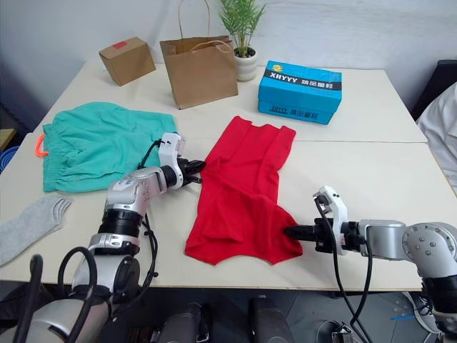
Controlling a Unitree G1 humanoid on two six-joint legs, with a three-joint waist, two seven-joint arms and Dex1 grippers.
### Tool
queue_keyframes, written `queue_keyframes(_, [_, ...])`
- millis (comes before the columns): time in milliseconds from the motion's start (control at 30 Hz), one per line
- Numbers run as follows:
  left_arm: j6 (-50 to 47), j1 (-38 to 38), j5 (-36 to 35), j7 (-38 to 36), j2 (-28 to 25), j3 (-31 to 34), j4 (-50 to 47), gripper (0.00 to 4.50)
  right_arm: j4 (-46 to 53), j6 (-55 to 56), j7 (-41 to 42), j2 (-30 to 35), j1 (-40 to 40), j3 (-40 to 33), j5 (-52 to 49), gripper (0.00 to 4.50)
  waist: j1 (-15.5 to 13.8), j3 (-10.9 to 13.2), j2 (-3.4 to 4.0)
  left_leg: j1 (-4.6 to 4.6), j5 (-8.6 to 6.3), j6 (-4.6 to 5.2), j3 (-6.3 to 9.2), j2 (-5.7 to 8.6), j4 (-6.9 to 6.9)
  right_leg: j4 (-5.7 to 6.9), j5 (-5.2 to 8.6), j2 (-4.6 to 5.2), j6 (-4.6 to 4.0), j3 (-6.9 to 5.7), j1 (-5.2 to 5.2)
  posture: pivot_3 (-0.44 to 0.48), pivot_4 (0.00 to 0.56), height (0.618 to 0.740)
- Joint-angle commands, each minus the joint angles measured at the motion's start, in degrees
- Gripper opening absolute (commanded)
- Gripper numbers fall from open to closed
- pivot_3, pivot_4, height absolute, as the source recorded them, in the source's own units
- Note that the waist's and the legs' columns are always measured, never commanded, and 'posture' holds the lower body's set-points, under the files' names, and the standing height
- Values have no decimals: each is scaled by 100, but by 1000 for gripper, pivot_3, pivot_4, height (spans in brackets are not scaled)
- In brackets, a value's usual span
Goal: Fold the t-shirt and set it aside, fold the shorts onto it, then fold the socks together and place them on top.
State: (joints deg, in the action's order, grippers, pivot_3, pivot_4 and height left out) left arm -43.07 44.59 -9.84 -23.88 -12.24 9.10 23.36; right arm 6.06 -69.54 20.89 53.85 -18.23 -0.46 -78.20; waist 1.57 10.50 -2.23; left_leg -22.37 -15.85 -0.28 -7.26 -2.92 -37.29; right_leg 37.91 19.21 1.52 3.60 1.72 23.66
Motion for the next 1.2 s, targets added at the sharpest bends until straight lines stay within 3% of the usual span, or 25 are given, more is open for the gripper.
queue_keyframes(33, [-258,-186,-157,149,3,-19,-703,40,-186,-72,645,-203,-203,-69,260,0,-1,0,0,0,0,1,1,0,-1,0,0,0,-1,0,-1,0,150,740])
queue_keyframes(167, [-366,-381,-185,-30,-173,-209,-950,40,-286,-125,1096,-275,-184,-40,709,0,-3,0,0,1,0,2,2,2,0,0,-1,0,-1,0,-3,0,150,740])
queue_keyframes(267, [-739,-469,-212,-513,-689,-522,-1149,948,-219,-366,1563,-164,-6,-219,675,700,13,0,0,1,0,2,1,2,2,-2,-1,-1,-1,0,-2,0,150,740])
queue_keyframes(433, [-426,-714,-112,-1412,-1748,-1144,-1777,2406,144,236,2379,451,765,-700,1380,2285,4,4,9,5,-1,-2,0,3,11,-3,1,0,-4,1,-1,0,150,740])
queue_keyframes(533, [-165,-995,-6,-2008,-2490,-1569,-2456,3434,230,978,2995,488,1240,-1334,1670,3438,15,5,9,5,-4,1,0,3,12,-13,1,1,-4,0,-6,0,150,740])
queue_keyframes(600, [419,-1511,172,-2610,-3264,-1844,-3106,4020,335,2321,3755,678,1904,-1642,2603,4113,15,4,9,8,-9,4,-1,3,16,-16,1,2,-4,2,-10,0,150,740])
queue_keyframes(633, [980,-1793,365,-2772,-3527,-2003,-3262,4025,300,3020,3953,780,2125,-1591,3196,4403,17,1,16,10,-14,-1,0,4,19,-18,1,0,-4,1,-11,0,150,740])
queue_keyframes(700, [2237,-2172,658,-2733,-3642,-2090,-3156,4025,67,4500,4222,853,2303,-1341,4306,4460,16,-1,27,25,-22,-5,-5,0,26,-29,5,-2,-8,1,-21,0,150,740])
queue_keyframes(800, [4284,-2378,947,-2759,-3692,-2001,-2564,4488,-584,6786,4726,646,2133,-1098,5388,4500,7,0,27,25,-25,15,-11,4,16,-30,1,3,-6,3,-25,0,150,740])
queue_keyframes(967, [7013,-1732,1270,-3149,-3540,-2213,-1042,4488,-1483,9521,5039,99,1623,-708,6344,4500,3,2,29,29,-28,49,-15,7,13,-27,-10,4,-8,7,-27,0,150,740])
queue_keyframes(1067, [8238,-1253,1678,-3084,-3295,-2491,-37,4488,-2163,10994,4905,-265,1252,-436,6865,4500,-3,3,32,30,-27,51,-19,9,8,-24,-11,4,-8,7,-28,0,150,740])
queue_keyframes(1200, [9093,-827,1798,-3100,-2946,-2684,671,4488,-2755,12251,4676,-564,874,-82,7300,4500,3,2,35,37,-12,36,-37,10,1,-19,-13,9,-4,21,-30,0,150,740])
